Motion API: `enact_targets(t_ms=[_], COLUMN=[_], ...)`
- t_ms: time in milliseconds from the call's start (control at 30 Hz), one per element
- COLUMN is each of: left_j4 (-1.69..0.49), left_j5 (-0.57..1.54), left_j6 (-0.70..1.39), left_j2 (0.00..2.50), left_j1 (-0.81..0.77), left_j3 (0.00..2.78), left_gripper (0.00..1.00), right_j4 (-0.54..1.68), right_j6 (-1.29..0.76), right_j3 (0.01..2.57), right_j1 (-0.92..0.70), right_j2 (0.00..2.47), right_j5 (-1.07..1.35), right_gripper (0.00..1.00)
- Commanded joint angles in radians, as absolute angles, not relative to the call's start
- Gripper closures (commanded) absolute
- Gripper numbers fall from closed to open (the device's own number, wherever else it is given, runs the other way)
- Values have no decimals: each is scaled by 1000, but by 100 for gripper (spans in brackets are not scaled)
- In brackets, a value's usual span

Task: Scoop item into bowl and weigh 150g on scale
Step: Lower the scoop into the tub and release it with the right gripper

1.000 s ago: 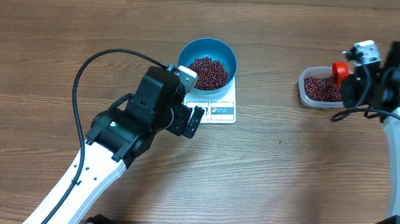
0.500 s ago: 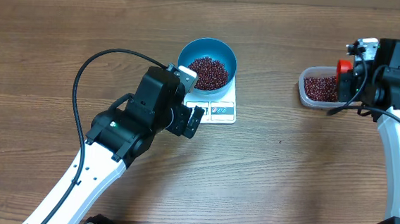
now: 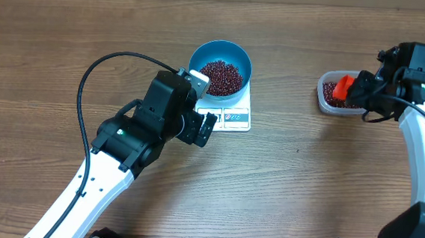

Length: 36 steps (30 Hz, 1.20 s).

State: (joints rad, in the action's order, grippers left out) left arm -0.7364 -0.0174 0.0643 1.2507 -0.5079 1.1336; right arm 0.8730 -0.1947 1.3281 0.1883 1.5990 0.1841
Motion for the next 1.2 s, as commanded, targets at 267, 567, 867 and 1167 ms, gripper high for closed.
enact_targets(t_ms=[267,567,867,1167], left_j4=[-736,-736,-736,-736], left_j5=[-3,-3,-3,-3], left_j6=[60,60,60,60], left_j2=[1255,1255,1255,1255], left_j1=[-504,-504,-504,-504], left_j3=[1126,1126,1126,1126], left_gripper=[0,0,0,1], right_j4=[879,917,968,983], right_j6=[-261,-254,-253,-194], right_j3=[1341,1341,1341,1341], right_j1=[192,192,192,192], right_j2=[1651,1651,1651,1651], right_j5=[193,102,42,45], right_gripper=[65,32,4,0])
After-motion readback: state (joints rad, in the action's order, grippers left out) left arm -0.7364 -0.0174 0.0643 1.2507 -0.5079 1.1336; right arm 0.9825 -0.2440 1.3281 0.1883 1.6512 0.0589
